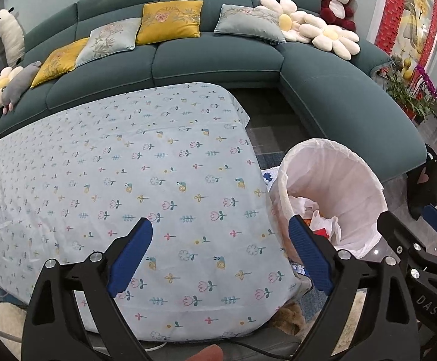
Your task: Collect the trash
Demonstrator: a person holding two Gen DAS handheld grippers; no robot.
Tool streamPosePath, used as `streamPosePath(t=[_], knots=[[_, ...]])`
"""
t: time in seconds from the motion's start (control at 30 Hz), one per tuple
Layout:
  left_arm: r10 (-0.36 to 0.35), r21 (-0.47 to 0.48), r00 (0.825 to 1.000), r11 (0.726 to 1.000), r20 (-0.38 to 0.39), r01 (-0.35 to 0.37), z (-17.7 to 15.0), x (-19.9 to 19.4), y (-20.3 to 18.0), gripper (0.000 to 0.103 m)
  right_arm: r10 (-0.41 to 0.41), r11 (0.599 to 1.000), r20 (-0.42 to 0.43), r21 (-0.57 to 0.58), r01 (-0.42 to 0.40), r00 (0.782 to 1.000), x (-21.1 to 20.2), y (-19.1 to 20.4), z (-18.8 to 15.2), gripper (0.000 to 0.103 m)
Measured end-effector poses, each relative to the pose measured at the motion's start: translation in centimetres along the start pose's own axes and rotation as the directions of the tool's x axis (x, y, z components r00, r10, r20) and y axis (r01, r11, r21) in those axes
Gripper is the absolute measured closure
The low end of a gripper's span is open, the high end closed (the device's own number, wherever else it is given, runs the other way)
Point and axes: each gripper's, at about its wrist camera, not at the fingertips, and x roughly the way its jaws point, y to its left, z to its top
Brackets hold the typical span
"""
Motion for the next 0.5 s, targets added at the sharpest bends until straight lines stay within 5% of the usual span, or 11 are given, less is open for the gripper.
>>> streamPosePath(t=[0.5], knots=[[0.005,0.005,1.000,1.000,-0.017,-0.005,-1.3,0.3,-0.4,0.014,-0.005,1.000,-0.014,-0.009,0.005,1.000,0.4,-0.2,-1.6,0.007]])
